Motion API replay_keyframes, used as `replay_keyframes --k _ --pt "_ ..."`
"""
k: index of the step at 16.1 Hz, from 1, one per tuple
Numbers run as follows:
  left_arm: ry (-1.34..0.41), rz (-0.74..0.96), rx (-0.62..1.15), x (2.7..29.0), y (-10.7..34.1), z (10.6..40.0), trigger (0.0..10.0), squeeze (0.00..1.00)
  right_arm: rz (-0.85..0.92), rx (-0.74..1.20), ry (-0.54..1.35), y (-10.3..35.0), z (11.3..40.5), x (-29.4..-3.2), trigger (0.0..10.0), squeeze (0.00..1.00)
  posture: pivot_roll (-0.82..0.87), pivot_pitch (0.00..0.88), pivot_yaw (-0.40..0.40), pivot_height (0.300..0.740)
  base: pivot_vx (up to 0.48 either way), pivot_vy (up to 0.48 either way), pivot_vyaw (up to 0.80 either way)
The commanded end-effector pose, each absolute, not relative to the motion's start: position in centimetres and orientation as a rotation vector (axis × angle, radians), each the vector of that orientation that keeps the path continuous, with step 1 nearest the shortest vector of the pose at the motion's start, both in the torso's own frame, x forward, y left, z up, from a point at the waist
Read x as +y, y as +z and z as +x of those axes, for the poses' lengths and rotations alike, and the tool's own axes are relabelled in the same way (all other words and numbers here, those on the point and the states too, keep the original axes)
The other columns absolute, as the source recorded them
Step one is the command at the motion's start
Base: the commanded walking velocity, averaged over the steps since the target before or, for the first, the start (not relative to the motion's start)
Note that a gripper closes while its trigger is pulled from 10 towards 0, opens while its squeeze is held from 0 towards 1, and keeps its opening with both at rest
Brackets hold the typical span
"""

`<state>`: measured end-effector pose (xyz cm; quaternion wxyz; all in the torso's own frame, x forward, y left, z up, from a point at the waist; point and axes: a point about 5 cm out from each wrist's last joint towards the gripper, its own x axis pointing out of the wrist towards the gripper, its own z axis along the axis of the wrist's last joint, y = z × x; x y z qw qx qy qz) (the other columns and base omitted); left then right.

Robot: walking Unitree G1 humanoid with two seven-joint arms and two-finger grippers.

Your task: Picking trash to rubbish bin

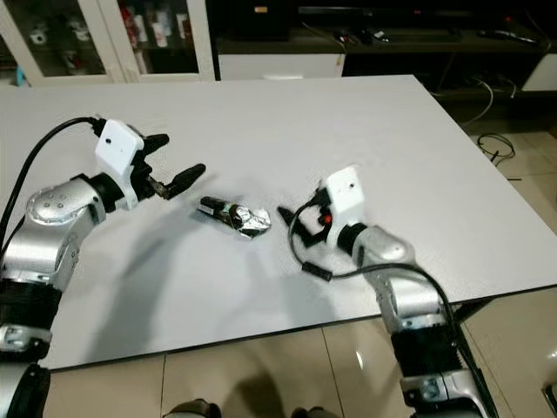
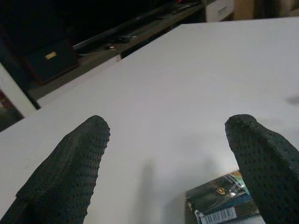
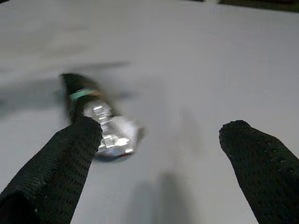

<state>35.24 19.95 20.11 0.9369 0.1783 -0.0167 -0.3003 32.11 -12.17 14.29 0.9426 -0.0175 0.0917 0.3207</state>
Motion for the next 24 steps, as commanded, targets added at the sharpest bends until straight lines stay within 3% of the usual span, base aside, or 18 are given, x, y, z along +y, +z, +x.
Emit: replay_keyframes --k 1,2,5,6,12,16,24 --pt "-0.666 0.397 -0.029 19.7 20.6 35.5 10.0 0.0 -0.041 0.176 0.71 14.7 31.6 -11.7 10.0 0.0 0.02 0.029 -0.019 0.74 0.0 0.0 0.0" --pt "-0.691 0.386 -0.015 19.8 20.5 35.6 10.0 1.0 -0.04 0.176 0.724 14.7 31.5 -11.6 10.0 0.0 0.02 0.028 -0.016 0.74 0.0 0.0 0.0" --pt "-0.76 0.443 0.017 19.4 20.4 36.4 10.0 1.0 -0.035 0.179 0.754 14.6 31.1 -11.1 10.0 0.0 0.01 0.04 -0.011 0.74 0.0 0.0 0.0" --pt "-0.767 0.446 0.029 19.1 20.4 37.1 10.0 0.0 -0.03 0.181 0.759 14.5 31.0 -10.9 10.0 0.0 0.01 0.051 -0.007 0.74 0.0 0.0 0.0" --pt "-0.997 0.53 0.191 15.8 17.8 38.0 10.0 0.0 -0.015 0.173 0.777 15.0 30.1 -10.3 10.0 0.0 -0.06 0.089 0.024 0.74 0.0 0.0 0.0" --pt "-1.035 0.625 0.228 14.2 16.6 38.0 10.0 0.0 0.015 0.176 0.758 15.0 29.1 -10.0 10.0 0.0 -0.09 0.126 0.04 0.74 0.0 0.0 0.0" --pt "-1.032 0.706 0.24 15.3 17.6 38.5 10.0 0.0 0.052 0.196 0.758 14.9 28.0 -9.4 10.0 0.0 -0.09 0.163 0.04 0.74 0.0 0.0 0.0"
